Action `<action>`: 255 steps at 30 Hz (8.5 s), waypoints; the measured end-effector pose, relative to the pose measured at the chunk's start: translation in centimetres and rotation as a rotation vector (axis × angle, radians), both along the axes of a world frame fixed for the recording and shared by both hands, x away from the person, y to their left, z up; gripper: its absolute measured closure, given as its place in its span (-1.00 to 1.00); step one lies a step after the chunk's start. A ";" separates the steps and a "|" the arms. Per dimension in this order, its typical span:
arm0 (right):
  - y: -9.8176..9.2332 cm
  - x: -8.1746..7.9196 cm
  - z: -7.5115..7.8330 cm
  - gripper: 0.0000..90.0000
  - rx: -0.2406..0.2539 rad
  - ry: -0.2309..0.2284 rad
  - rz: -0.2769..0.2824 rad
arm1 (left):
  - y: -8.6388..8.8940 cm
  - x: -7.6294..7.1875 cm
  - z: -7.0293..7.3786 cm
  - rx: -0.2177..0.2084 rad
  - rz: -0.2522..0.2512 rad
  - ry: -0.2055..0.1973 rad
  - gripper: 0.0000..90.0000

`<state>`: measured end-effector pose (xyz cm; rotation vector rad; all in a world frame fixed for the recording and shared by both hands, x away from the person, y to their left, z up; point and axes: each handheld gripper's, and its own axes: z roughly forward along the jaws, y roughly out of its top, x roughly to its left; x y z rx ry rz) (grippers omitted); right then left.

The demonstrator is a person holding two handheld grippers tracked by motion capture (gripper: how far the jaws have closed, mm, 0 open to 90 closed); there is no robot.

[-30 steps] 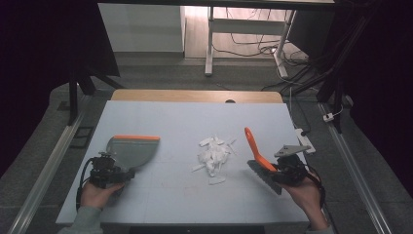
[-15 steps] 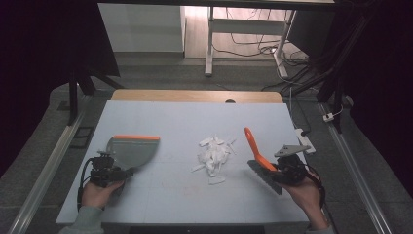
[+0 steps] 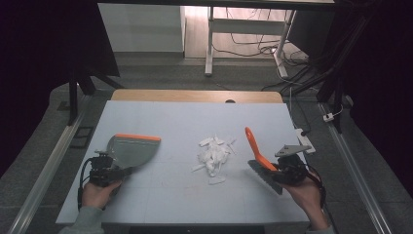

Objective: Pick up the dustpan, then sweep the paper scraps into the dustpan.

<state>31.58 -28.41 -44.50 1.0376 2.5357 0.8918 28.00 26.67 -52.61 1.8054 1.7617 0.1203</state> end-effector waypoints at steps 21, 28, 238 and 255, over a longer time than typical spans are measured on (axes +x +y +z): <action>0.1 -0.1 0.2 0.56 0.008 -0.010 0.000 | 0.9 -0.6 0.5 -0.034 -0.034 -0.111 0.36; 0.0 -0.2 0.4 0.56 0.018 -0.020 -0.010 | 1.5 -0.8 1.0 -0.057 -0.092 -0.162 0.36; 12.9 13.5 -3.2 0.56 -0.098 -0.102 -0.015 | -5.1 -2.2 1.2 0.035 -0.898 -0.056 0.36; 16.3 11.7 -3.4 0.56 -0.104 -0.112 0.113 | -5.2 -2.2 1.2 0.039 -0.897 -0.057 0.36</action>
